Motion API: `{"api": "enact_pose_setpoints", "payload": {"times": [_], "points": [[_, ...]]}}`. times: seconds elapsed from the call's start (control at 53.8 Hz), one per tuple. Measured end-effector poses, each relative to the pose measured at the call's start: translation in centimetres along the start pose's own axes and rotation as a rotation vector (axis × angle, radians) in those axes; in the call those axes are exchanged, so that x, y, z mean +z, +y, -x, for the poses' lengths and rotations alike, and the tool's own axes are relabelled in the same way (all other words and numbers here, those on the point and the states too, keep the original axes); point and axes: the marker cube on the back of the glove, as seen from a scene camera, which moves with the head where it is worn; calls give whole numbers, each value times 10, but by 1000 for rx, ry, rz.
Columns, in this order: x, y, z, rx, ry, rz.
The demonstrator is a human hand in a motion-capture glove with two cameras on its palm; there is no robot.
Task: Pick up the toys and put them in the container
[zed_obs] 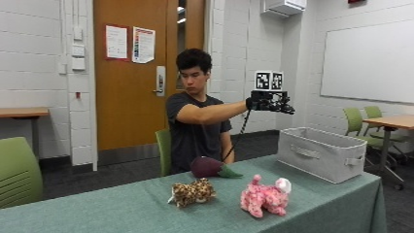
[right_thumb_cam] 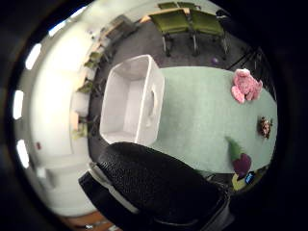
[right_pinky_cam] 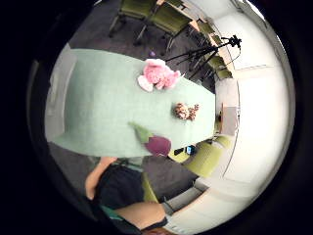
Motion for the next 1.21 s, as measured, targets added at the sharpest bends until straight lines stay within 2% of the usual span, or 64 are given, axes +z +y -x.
{"api": "enact_pose_setpoints", "payload": {"times": [0.335,0.595,0.837,0.949,1.209], "points": [[-1,12,-10,-27,-4,2],[10,61,-89,-30,21,-2],[78,98,-158,51,0,17],[129,114,-177,82,-11,47],[222,135,-205,137,11,209]]}}
